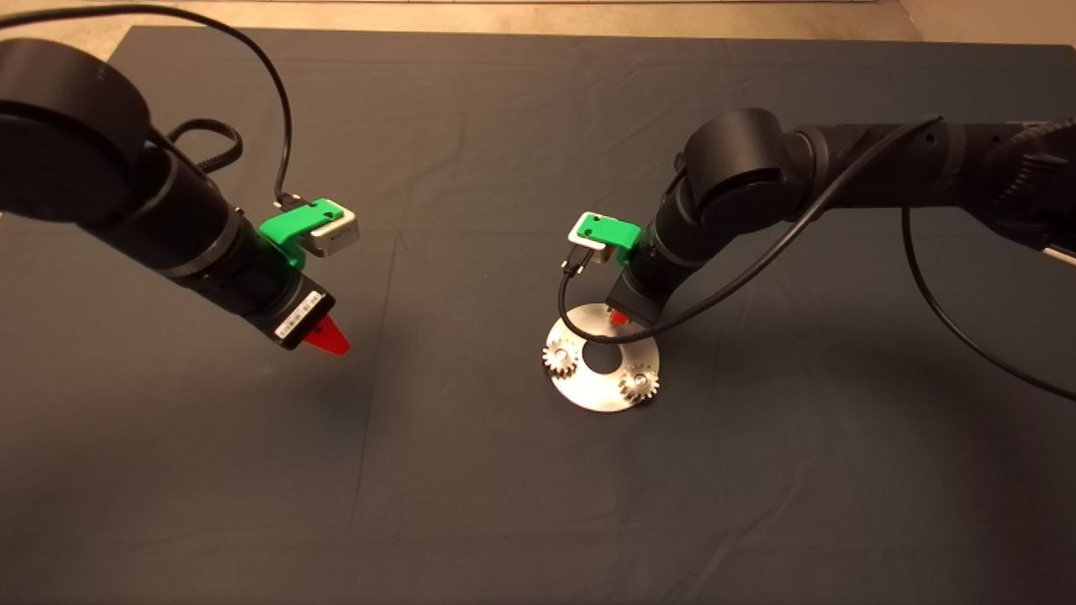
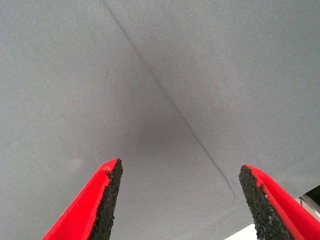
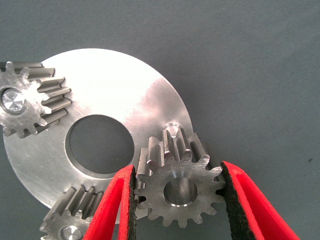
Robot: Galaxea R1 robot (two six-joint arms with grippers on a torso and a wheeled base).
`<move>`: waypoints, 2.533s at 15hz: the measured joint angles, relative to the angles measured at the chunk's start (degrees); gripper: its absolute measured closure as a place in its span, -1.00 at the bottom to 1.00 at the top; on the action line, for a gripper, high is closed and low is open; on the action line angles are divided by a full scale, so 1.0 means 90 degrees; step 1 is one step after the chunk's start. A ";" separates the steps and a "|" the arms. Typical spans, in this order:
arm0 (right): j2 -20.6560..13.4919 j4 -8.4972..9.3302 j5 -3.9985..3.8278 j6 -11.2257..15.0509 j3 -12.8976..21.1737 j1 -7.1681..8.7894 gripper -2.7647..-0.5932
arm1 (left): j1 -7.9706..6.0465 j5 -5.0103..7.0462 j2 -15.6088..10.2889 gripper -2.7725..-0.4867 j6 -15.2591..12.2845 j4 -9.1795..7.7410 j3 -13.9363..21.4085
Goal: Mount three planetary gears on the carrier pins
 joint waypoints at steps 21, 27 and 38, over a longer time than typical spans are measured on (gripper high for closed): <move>0.0077 -0.0030 0.0100 0.0000 -0.0076 0.0000 0.69 | 0.0000 -0.0096 -0.0003 -0.01 0.0000 -0.0068 0.0026; 0.0065 -0.0248 0.0092 0.0000 -0.0077 0.0000 0.68 | 0.0000 -0.0099 -0.0039 -0.01 0.0000 -0.0070 0.0026; 0.0138 -0.0538 0.0046 0.0003 -0.0146 -0.0103 0.67 | 0.0000 -0.0101 -0.0056 -0.01 0.0003 -0.0073 0.0026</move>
